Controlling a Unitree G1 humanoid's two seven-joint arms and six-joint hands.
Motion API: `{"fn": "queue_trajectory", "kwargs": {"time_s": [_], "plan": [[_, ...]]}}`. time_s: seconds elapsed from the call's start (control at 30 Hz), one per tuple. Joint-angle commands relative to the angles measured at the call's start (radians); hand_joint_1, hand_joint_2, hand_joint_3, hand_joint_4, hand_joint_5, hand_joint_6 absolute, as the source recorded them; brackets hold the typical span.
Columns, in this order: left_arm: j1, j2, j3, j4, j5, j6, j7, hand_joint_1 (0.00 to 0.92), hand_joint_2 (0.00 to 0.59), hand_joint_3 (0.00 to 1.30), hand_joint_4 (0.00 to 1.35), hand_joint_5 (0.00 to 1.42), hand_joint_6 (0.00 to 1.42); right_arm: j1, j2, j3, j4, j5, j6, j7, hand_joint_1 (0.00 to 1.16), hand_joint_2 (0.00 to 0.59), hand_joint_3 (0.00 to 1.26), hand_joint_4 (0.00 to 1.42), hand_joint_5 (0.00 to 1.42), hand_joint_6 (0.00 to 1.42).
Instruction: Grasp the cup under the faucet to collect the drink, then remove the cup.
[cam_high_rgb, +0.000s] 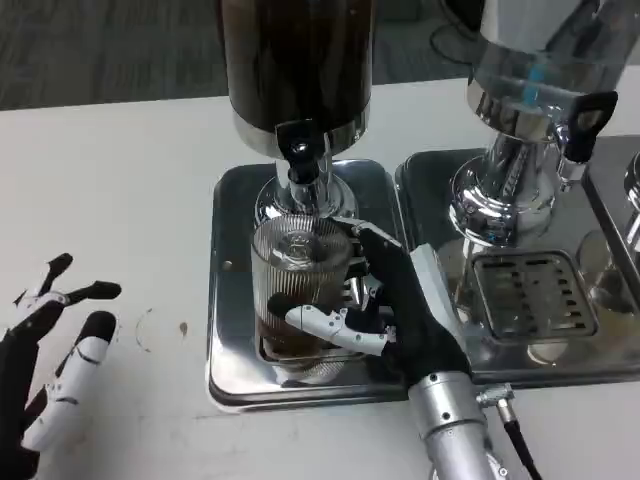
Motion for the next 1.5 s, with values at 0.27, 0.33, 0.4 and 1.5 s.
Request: {"fn": "queue_trajectory", "kwargs": {"time_s": [0.27,0.33,0.4,1.5], "plan": [[-0.007,0.009,-0.005,0.019,-0.007,0.003,-0.009,0.000,0.244,0.42,0.07,0.19,0.02,0.005,0.021,-0.007,0.008,-0.011,-0.053,-0.049,1.01,0.151,0.42,0.58,0.87,1.32],[-0.009,0.010,-0.007,0.022,-0.008,0.001,-0.011,0.000,0.244,0.42,0.07,0.19,0.02,0.009,0.020,-0.010,0.006,-0.012,-0.063,-0.057,1.01,0.145,0.42,0.58,0.88,1.33],[-0.011,0.010,-0.010,0.024,-0.007,0.001,-0.013,0.000,0.244,0.42,0.07,0.19,0.02,0.009,0.015,-0.007,0.002,-0.022,-0.065,-0.064,1.02,0.132,0.43,0.59,0.89,1.33],[-0.083,0.186,-0.143,0.018,0.196,0.011,-0.050,0.000,0.208,0.06,0.00,0.00,0.00,0.216,-0.076,-0.025,-0.244,-0.099,-0.121,-0.112,1.02,0.110,0.49,0.63,0.89,1.34]]}}
